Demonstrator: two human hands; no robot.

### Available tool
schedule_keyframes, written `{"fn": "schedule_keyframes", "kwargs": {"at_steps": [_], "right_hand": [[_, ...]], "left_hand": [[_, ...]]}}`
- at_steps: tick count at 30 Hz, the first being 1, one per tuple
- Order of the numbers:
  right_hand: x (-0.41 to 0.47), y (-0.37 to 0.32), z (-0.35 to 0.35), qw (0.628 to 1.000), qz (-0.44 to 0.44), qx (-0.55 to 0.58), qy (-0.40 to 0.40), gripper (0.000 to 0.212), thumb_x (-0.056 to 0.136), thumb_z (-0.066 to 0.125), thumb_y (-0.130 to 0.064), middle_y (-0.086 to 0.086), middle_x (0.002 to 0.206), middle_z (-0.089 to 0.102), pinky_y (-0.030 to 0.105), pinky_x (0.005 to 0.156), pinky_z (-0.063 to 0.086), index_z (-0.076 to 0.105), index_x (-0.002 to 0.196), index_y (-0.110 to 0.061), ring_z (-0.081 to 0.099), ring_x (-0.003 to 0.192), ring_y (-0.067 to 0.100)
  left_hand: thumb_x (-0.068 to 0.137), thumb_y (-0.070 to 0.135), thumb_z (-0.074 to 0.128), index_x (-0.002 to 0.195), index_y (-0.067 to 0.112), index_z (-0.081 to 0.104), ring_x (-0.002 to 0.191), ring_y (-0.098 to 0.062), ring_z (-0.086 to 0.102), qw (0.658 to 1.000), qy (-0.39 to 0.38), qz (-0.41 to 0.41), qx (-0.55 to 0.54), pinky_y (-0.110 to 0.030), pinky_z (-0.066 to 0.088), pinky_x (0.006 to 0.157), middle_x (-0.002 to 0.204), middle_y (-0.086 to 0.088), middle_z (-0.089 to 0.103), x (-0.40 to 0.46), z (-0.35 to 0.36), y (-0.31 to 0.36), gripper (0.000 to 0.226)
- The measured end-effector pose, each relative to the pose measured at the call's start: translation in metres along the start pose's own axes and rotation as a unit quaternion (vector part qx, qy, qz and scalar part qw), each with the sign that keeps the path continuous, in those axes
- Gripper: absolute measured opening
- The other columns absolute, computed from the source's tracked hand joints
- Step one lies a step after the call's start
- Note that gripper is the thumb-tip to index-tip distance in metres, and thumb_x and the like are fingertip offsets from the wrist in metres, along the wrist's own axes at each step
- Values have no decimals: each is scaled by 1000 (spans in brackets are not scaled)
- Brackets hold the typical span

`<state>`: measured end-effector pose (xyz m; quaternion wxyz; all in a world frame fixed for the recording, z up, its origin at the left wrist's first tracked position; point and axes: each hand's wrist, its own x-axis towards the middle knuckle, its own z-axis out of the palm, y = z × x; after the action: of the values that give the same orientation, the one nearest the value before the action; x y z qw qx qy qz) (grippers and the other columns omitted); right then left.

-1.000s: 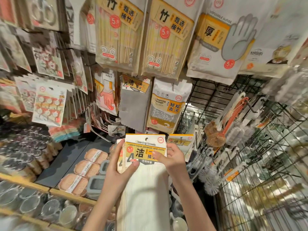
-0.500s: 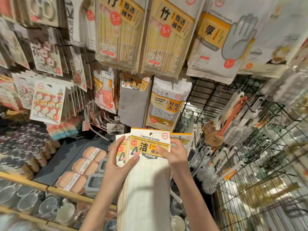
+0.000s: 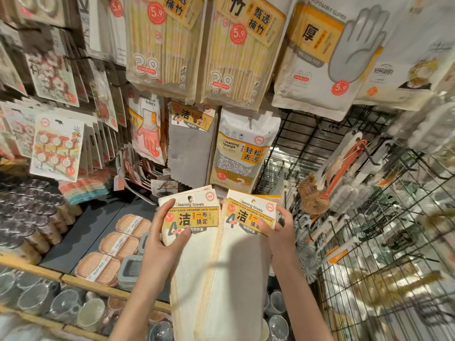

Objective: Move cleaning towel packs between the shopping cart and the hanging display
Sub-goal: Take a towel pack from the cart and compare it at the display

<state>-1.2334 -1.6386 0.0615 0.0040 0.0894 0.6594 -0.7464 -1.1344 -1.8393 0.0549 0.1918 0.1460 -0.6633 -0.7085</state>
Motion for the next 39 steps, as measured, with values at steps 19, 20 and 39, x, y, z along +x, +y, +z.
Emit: {"fn": "schedule_keyframes", "kwargs": {"at_steps": [19, 20, 39], "right_hand": [[82, 57, -28, 997, -31, -27, 64, 46, 81, 56, 18, 12, 114, 52, 10, 60, 50, 44, 123, 4, 53, 98, 23], [86, 60, -29, 996, -30, -35, 70, 46, 81, 57, 17, 11, 113, 52, 11, 61, 50, 44, 124, 4, 52, 100, 23], [145, 75, -15, 960, 5, -220, 172, 39, 81, 59, 8, 8, 98, 66, 36, 74, 52, 55, 114, -12, 62, 86, 25]], "left_hand": [[82, 3, 67, 119, 52, 48, 93, 3, 61, 998, 35, -25, 35, -23, 46, 77, 112, 14, 62, 14, -9, -5, 64], [82, 3, 67, 119, 53, 48, 94, 2, 61, 998, 36, -27, 36, -25, 46, 78, 112, 14, 62, 14, -9, -6, 65], [81, 7, 69, 121, 52, 48, 93, 14, 57, 997, 32, -27, 70, -26, 45, 82, 119, 19, 57, 18, -4, -5, 64]]}}
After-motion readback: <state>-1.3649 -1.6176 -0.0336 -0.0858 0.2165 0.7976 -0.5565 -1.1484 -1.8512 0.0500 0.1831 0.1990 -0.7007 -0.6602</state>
